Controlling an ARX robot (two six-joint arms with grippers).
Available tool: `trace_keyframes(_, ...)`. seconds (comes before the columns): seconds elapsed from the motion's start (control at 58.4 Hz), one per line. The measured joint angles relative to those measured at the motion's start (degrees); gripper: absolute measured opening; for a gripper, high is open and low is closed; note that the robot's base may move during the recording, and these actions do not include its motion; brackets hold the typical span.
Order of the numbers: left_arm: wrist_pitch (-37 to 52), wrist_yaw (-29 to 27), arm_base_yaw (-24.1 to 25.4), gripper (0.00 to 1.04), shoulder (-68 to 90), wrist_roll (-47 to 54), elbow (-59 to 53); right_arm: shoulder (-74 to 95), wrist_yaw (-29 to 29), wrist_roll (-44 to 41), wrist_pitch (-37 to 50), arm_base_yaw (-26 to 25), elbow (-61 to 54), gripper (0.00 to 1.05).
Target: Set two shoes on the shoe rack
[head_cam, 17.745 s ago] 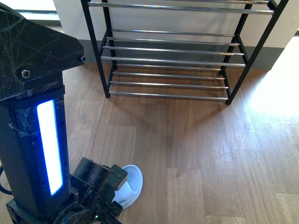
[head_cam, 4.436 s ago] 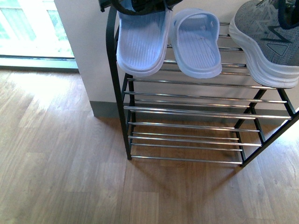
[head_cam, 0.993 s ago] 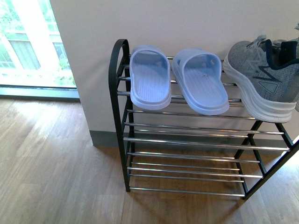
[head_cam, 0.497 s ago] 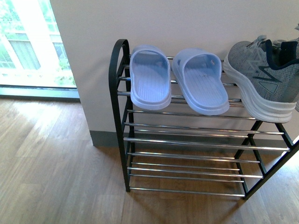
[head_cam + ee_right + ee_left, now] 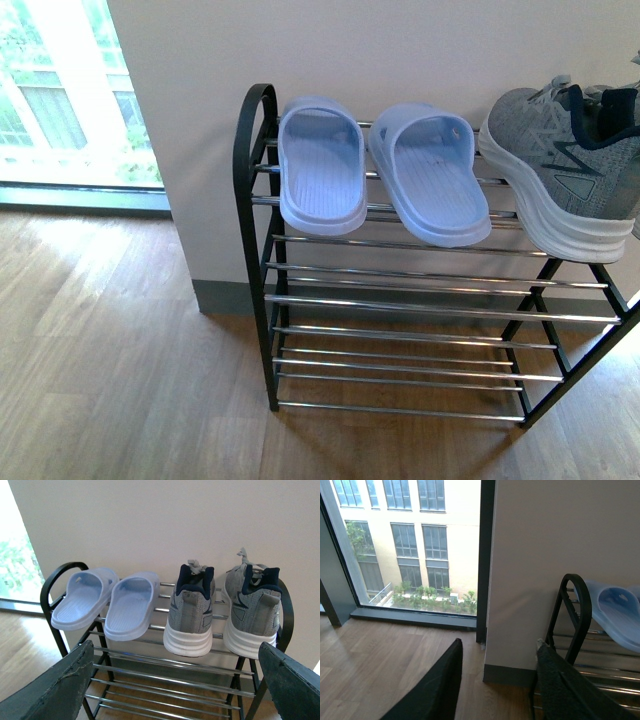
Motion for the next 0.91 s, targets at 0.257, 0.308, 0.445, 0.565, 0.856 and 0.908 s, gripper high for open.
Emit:
trace_keyframes(0.257,0.0,0.0,0.0,0.91,0.0,0.0,0.0,0.0,0.0,0.0,0.0,0.0,0.0,0.96)
trace_keyframes(0.308,0.0,0.0,0.0,0.97,0.0,0.1,0.0,0.0,0.0,0.0,0.0,0.0,0.0,0.96)
trace_keyframes(0.445,0.0,0.0,0.0,0.96,0.0,0.1,0.0,0.0,0.0,0.0,0.0,0.0,0.0,0.96)
trace_keyframes(0.565,0.0,0.0,0.0,0.95,0.0,0.1,0.0,0.0,0.0,0.0,0.0,0.0,0.0,0.96)
trace_keyframes(0.856,0.0,0.0,0.0,0.95,0.0,0.1,0.0,0.0,0.0,0.0,0.0,0.0,0.0,0.96)
trace_keyframes(0.908,0.0,0.0,0.0,0.95,0.0,0.1,0.0,0.0,0.0,0.0,0.0,0.0,0.0,0.96)
